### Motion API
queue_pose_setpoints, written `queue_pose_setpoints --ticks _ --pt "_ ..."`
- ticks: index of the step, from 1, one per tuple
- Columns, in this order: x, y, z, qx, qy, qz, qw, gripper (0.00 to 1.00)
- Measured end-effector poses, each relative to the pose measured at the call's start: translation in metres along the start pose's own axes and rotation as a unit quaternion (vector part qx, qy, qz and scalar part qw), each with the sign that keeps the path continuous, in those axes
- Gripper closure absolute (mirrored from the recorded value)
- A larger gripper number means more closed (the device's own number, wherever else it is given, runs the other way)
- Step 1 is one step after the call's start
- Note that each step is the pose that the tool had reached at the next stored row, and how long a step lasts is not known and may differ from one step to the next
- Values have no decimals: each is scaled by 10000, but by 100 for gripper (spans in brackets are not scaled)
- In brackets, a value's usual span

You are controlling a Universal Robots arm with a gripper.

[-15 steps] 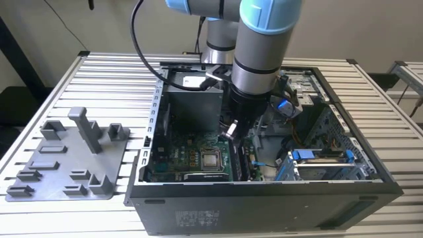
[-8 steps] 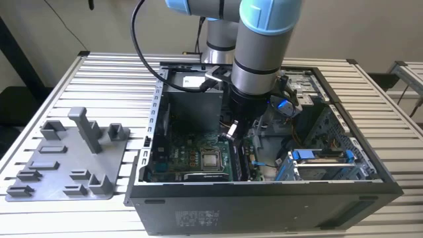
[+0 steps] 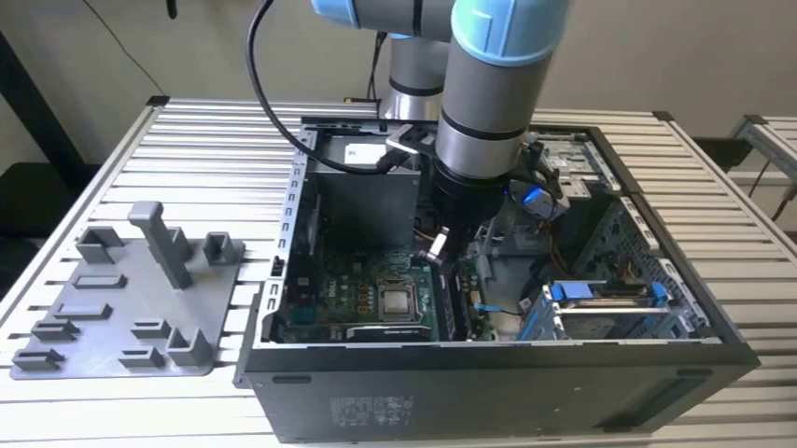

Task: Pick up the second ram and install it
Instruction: 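Press down the second ram until it locks into place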

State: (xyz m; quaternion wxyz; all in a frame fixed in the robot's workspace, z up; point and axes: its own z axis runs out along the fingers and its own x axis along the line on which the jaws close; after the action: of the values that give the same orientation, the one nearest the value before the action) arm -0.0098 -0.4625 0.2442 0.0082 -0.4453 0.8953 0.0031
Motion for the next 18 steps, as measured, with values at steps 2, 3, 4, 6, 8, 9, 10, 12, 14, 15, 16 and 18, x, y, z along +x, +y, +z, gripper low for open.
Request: queue_pose_setpoints --ticks 2,3,4,6,8,9,10,12,14,15,16,18 --pt "0 0 9 -1 -2 -14 10000 89" --pt "0 0 9 -1 -1 -21 10000 89" --pt "0 0 9 0 0 -29 10000 89" --pt "0 0 9 0 1 -53 10000 89" --pt "1 1 10 -3 1 -160 9999 89" --pt "1 1 10 -4 0 -249 9997 89" --pt "0 1 11 -6 -1 -339 9994 89" --pt "1 1 13 -9 -1 -522 9986 89" --pt "1 1 16 -12 -1 -702 9975 89" --pt "1 0 17 -14 -1 -793 9968 89" --pt "1 0 17 -14 -1 -884 9961 89" --pt "0 0 19 -13 -5 -1066 9943 89"
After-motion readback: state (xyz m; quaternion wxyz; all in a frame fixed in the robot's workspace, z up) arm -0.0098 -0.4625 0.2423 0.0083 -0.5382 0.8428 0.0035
